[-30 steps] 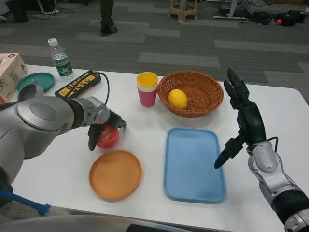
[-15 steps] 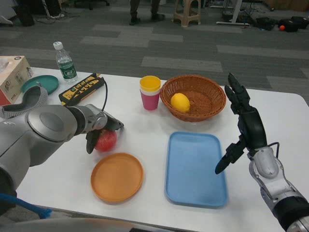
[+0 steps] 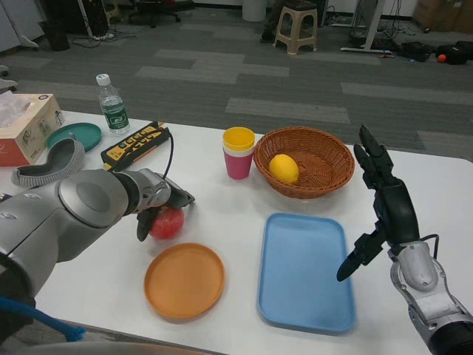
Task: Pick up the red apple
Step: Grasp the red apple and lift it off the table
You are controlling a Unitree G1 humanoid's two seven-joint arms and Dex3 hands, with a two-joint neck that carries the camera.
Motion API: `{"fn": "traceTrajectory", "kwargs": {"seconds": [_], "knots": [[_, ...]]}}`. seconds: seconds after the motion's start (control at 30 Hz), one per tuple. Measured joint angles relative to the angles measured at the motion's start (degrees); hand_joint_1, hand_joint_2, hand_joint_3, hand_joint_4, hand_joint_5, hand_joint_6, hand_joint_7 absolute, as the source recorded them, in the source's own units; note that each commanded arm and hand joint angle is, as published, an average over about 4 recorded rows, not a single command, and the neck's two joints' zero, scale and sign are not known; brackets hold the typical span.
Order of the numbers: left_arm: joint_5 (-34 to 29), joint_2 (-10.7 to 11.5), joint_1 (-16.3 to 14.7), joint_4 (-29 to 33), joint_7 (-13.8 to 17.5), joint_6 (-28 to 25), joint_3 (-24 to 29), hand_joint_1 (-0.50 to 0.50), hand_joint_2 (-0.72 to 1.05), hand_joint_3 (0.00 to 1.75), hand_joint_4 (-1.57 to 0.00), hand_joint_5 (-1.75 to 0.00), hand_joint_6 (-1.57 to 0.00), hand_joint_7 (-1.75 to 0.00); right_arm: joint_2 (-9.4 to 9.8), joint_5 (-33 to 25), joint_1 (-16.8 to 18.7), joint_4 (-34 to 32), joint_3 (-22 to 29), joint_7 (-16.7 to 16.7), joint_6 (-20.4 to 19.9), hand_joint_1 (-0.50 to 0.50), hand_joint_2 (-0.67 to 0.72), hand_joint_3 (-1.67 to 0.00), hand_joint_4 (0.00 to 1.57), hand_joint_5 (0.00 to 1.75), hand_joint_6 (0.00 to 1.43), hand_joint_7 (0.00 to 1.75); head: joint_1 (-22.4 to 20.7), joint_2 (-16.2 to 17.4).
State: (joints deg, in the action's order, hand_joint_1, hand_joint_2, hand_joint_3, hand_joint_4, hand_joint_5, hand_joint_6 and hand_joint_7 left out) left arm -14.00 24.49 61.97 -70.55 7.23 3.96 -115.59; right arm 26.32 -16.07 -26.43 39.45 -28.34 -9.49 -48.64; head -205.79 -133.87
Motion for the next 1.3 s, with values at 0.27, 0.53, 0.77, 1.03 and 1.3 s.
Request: {"fn": "traceTrajectory", "kwargs": {"seconds": [0.27, 0.53, 0.77, 1.03, 1.3], "knots": [[0.08, -0.55, -1.53, -2.94, 0.14, -0.13, 4.94, -0.48, 1.05, 0.09, -0.87, -1.13, -0.69, -0.16, 0.0, 0.0, 0.0, -0.02, 0.0, -0.1, -0.01, -0.46, 0.6, 0.0, 0.0, 0.0, 0.0, 0.0, 0.03, 0.54], [0.5, -0.8, -2.97, -4.9, 1.37, -0.27, 13.65, -0.5, 1.05, 0.09, -0.67, -1.13, -1.01, -0.37, 0.0, 0.0, 0.0, -0.03, 0.0, -0.37, -0.13, -0.46, 0.6, 0.0, 0.0, 0.0, 0.0, 0.0, -0.03, 0.8], [11.94, -0.04, -4.96, -3.65, 7.84, -0.06, 34.0, -0.5, 1.05, 0.09, -0.49, -1.13, -0.92, -0.42, 0.0, 0.0, 0.02, -0.14, 0.02, -0.4, -0.42, -0.46, 0.6, 0.0, 0.0, 0.0, 0.0, 0.0, -0.04, 1.13], [29.45, 2.99, -10.38, 7.05, 11.98, -1.93, 58.84, -0.5, 1.05, 0.09, -0.51, -1.13, -0.93, -0.44, 0.02, -0.03, 0.1, -0.39, 0.12, -0.42, -0.74, -0.43, 0.6, 0.0, 0.0, 0.0, 0.0, 0.0, -0.06, 1.12], [33.05, 3.64, -13.12, 9.86, 12.46, -2.31, 70.54, -0.5, 1.05, 0.09, -0.94, -1.23, -0.94, -0.73, 0.02, -0.07, 0.12, -0.39, 0.07, -0.42, -0.81, -0.42, 0.6, 0.0, 0.0, 0.0, 0.0, 0.0, -0.47, 1.03]]}}
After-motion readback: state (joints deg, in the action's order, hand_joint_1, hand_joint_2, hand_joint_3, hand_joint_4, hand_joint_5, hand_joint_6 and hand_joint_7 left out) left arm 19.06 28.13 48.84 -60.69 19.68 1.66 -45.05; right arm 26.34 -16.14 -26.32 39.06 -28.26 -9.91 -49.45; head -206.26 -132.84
